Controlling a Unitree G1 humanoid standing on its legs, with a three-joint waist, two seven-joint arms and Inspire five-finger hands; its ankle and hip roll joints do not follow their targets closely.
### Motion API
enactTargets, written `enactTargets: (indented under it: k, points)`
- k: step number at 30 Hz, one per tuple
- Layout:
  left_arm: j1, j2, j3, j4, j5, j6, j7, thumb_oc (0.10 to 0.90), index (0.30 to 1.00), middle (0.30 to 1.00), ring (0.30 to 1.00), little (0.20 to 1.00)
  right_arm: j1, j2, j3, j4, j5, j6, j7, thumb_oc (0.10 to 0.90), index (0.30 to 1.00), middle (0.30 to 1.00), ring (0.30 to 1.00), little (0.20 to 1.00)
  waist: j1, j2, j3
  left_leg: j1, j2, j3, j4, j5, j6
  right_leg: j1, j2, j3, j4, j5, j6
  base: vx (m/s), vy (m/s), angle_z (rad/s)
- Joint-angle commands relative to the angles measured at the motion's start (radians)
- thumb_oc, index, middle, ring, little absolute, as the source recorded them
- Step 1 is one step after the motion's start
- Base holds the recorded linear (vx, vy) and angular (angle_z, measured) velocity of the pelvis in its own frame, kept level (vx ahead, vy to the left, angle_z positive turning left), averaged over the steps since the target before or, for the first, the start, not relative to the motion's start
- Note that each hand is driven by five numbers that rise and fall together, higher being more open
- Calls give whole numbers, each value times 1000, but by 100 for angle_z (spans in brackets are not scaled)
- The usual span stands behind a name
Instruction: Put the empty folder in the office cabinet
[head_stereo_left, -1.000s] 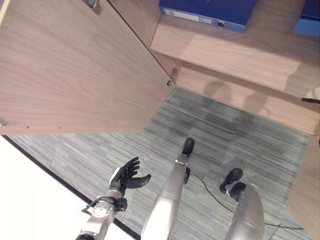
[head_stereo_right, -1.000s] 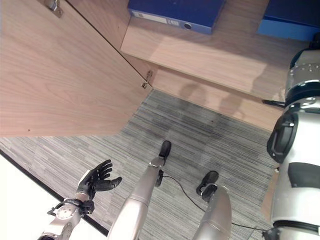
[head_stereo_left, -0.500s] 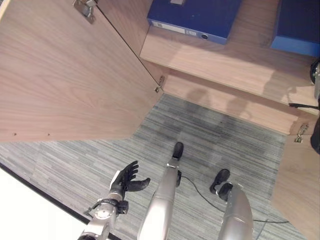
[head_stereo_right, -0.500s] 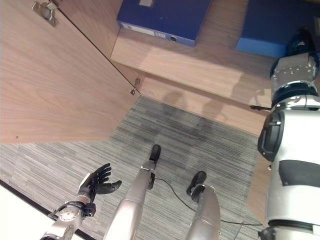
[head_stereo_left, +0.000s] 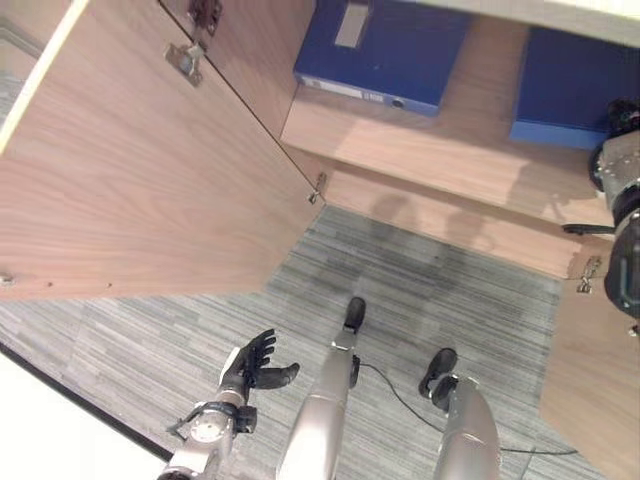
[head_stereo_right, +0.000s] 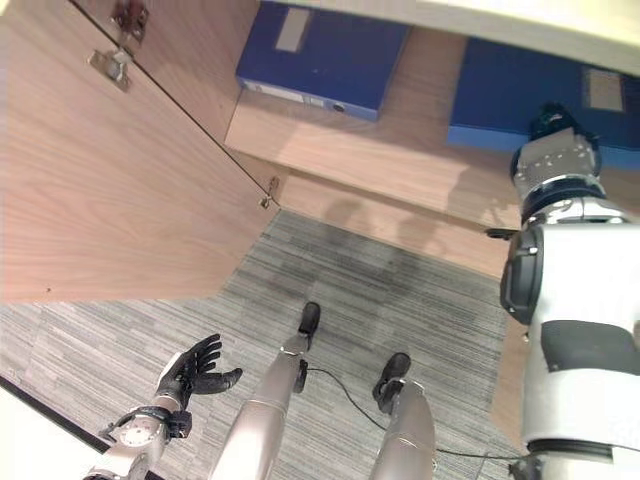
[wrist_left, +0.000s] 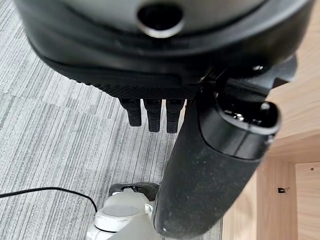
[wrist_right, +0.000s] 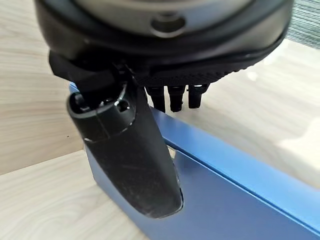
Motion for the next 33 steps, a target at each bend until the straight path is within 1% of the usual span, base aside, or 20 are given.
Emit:
enactTargets:
  k: [1, 2, 3, 4, 10, 14, 16, 19, 21, 22, 23, 24, 25, 26, 28, 29, 33]
  points:
    - [7, 33, -16, 38, 14, -26, 3, 800, 900, 900, 900, 900, 10, -83, 4, -64, -57, -41, -3, 800, 900, 900, 900, 900, 37, 38, -28, 120, 102, 3, 17, -221, -83, 75, -7, 16, -101, -23, 134, 79, 8, -5]
    - [7, 33, -16, 38, 14, -26, 3, 800, 900, 900, 900, 900, 11, -83, 3, -66, -57, -41, -3, 800, 900, 900, 900, 900, 35, 36, -34, 133, 103, 1, 12, -241, -85, 86, -5, 23, -101, -46, 139, -110, 77, -1]
    - [9, 26, -18, 42, 11, -25, 0, 800, 900, 900, 900, 900, 30, -69, -6, -71, -68, -37, -2, 800, 900, 900, 900, 900, 36, 44, -28, 151, 96, 6, -18, -208, -81, 97, -10, 16, -123, -9, 139, -23, 72, 1]
    - [10, 21, -18, 47, 10, -24, -1, 800, 900, 900, 900, 900, 40, -64, -10, -78, -75, -34, -2, 800, 900, 900, 900, 900, 36, 46, -29, 169, 94, 9, -43, -195, -79, 116, -10, 15, -149, 3, 141, -121, 113, -4]
    - [23, -7, -11, 70, 7, -20, -3, 800, 900, 900, 900, 900, 113, -30, -22, -108, -127, -17, 13, 800, 900, 900, 900, 900, 35, 57, -39, 246, 82, 11, -126, -167, -68, 186, -27, 11, -217, 36, 148, -2, 73, -4]
    - [29, -24, 4, 91, -3, -15, -3, 800, 900, 900, 900, 900, 166, 4, -24, -136, -189, -1, 40, 800, 900, 900, 900, 900, 33, 56, -44, 293, 79, 10, -166, -153, -65, 237, -40, 7, -259, 59, 153, 6, 55, 5]
    - [28, -24, 5, 94, -5, -16, -3, 800, 900, 900, 900, 900, 166, 3, -24, -137, -194, 0, 45, 800, 900, 900, 900, 900, 34, 56, -44, 297, 77, 8, -169, -152, -64, 242, -42, 5, -263, 62, 154, 0, 0, 0]
    - [27, -26, 11, 99, -11, -16, -6, 800, 900, 900, 900, 900, 156, -13, -13, -133, -208, 11, 57, 800, 900, 900, 900, 900, 36, 58, -46, 303, 74, 5, -178, -148, -64, 249, -49, 3, -269, 66, 156, -1, 12, 0]
    - [29, -26, 9, 97, -14, -19, -16, 800, 900, 900, 900, 900, 118, -55, 16, -126, -232, 25, 73, 800, 900, 900, 900, 900, 42, 65, -54, 308, 67, 3, -195, -139, -63, 247, -60, 0, -271, 73, 160, 2, 40, 1]
    - [29, -26, 9, 98, -14, -19, -16, 800, 900, 900, 900, 900, 117, -56, 17, -125, -232, 25, 74, 800, 900, 900, 900, 900, 42, 66, -54, 309, 67, 3, -196, -139, -63, 247, -60, 0, -271, 73, 160, 14, 29, 7]
    - [37, -25, 5, 91, -11, -18, -23, 800, 900, 900, 900, 900, 92, -88, 41, -129, -255, 37, 85, 800, 900, 900, 900, 900, 47, 70, -61, 313, 65, 0, -208, -134, -63, 247, -67, -2, -272, 75, 162, 22, 50, 11]
    - [49, -20, 2, 79, -8, -18, -35, 800, 900, 900, 900, 900, 49, -133, 93, -137, -296, 52, 106, 800, 900, 900, 900, 900, 55, 76, -70, 318, 59, -2, -226, -125, -63, 251, -75, -4, -276, 78, 166, 22, 51, 14]
    - [48, -22, 2, 79, -8, -18, -35, 800, 900, 900, 900, 900, 44, -135, 97, -134, -296, 53, 108, 800, 900, 900, 900, 900, 55, 78, -70, 319, 59, -2, -227, -124, -63, 251, -75, -4, -277, 79, 166, 18, 63, 10]
    - [57, -23, 0, 71, -4, -18, -45, 800, 900, 900, 900, 900, 18, -164, 137, -146, -329, 59, 124, 800, 900, 900, 900, 900, 61, 86, -78, 325, 57, -7, -244, -113, -64, 256, -80, -11, -283, 82, 168, 9, 46, 8]
    - [63, -21, -5, 62, 3, -18, -56, 800, 900, 900, 900, 900, -8, -192, 172, -156, -347, 59, 136, 800, 900, 900, 900, 900, 67, 93, -87, 334, 55, -12, -266, -103, -65, 259, -86, -14, -289, 85, 170, 6, 59, 7]
    - [69, -20, -12, 54, 9, -20, -67, 800, 900, 900, 900, 900, -32, -219, 197, -169, -356, 52, 143, 800, 900, 900, 900, 900, 72, 95, -95, 340, 52, -17, -283, -94, -67, 266, -92, -20, -297, 89, 171, 2, 41, 6]
    - [71, -19, -16, 48, 13, -20, -74, 800, 900, 900, 900, 900, -49, -242, 220, -181, -359, 44, 152, 800, 900, 900, 900, 900, 75, 100, -101, 347, 50, -23, -300, -85, -68, 271, -96, -29, -304, 94, 173, 1, 11, 1]
